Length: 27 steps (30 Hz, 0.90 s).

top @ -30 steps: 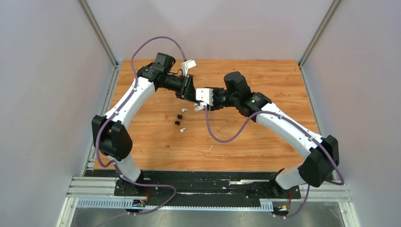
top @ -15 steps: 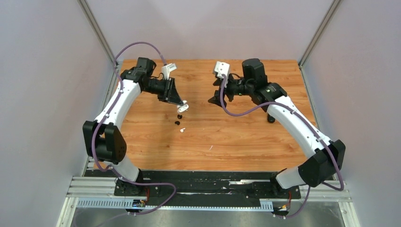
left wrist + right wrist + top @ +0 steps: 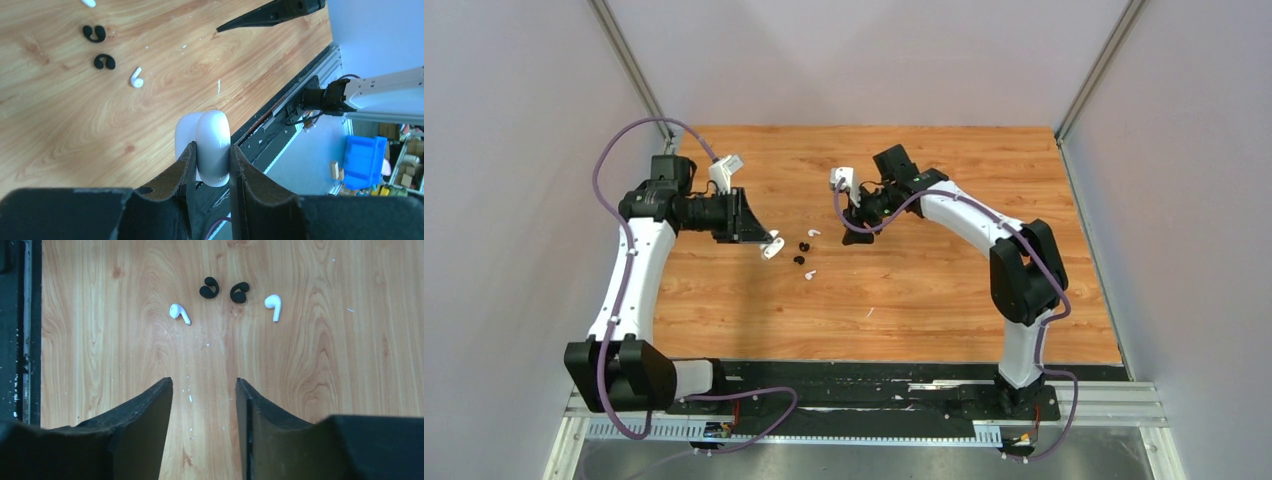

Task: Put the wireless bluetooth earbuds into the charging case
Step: Adjust the earbud at the center of the board.

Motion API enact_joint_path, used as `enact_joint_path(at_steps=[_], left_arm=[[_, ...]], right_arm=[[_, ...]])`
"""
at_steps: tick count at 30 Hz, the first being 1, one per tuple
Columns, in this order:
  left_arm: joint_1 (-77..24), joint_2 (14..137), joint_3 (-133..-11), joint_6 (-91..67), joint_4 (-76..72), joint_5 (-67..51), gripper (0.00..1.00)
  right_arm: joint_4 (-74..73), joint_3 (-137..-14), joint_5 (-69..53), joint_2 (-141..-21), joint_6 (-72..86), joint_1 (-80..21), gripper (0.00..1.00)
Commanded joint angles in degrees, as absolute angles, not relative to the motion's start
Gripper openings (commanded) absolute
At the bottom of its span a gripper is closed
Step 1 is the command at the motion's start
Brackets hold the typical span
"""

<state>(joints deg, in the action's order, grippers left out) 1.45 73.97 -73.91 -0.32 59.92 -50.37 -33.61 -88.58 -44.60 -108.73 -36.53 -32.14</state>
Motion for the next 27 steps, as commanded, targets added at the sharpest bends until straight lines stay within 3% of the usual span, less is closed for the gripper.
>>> enact_joint_path(at_steps=[1,5,12,27], left_arm=[[5.0,69.8,-71.5,-4.1,59.9,-49.5,0.00],[9.3,67.8,-69.2,-8.2,58.1,-48.7,0.00],[12.6,64.0,-68.0,-8.6,57.8,-45.2,0.00],[15.2,58.8,-65.0,-9.6,58.2,-45.7,0.00]], right_arm=[[-35.2,-91.5,-42.6,-109.8,-45.7,-37.3,0.44],[-34.9,-88.9,-42.8,-111.3,-52.3,-41.2,0.34],[-34.2,-91.5,-43.7,-117.0,-61.1,-43.6,0.28],[-35.0,-98.2,-41.8,-126.8,-63.8,-45.9,0.36]])
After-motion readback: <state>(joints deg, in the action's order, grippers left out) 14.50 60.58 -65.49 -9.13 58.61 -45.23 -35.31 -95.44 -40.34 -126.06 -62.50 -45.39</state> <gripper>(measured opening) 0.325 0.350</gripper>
